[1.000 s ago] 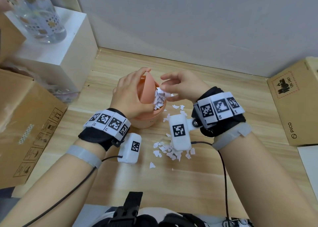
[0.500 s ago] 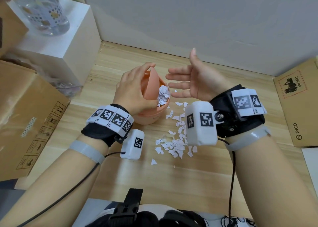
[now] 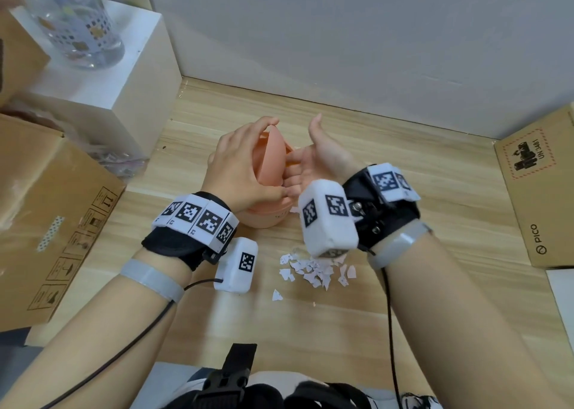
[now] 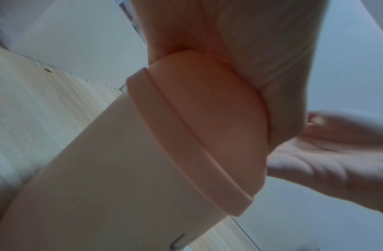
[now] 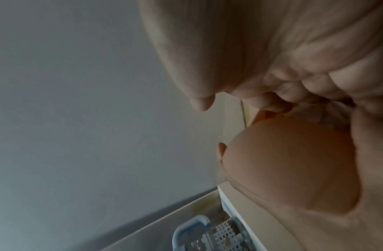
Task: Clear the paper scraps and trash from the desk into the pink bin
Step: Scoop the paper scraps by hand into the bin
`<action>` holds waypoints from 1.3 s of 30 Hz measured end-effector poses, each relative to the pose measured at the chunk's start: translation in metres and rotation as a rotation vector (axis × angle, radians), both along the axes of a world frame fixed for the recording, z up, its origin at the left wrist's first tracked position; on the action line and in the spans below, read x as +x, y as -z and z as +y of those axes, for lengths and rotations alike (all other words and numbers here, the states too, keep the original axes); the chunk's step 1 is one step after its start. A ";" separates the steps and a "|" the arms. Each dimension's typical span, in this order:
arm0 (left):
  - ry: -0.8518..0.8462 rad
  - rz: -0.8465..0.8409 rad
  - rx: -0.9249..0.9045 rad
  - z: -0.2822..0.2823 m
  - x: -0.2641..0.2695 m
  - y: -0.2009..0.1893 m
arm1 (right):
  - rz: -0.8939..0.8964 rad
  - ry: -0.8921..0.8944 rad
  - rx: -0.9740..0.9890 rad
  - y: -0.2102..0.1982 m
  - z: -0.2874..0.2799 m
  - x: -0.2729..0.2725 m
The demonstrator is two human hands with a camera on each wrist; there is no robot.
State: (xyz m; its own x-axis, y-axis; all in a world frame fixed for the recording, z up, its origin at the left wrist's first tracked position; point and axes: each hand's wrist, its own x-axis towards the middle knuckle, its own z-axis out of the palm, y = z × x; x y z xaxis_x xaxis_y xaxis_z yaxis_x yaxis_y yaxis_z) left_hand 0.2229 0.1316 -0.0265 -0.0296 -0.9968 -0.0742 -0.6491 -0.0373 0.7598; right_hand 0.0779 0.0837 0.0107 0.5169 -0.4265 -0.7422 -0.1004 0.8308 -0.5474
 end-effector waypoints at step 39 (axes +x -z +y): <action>-0.200 0.013 -0.024 0.006 0.013 -0.004 | 0.569 -0.851 -0.817 0.128 -0.022 -0.046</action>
State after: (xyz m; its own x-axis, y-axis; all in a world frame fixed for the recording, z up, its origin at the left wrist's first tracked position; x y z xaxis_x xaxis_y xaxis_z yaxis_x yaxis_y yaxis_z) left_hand 0.2363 0.1374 -0.0222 0.1682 -0.9844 -0.0515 -0.6205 -0.1463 0.7704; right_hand 0.0315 0.0618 -0.1168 0.5476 -0.5525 -0.6284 -0.8087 -0.1568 -0.5669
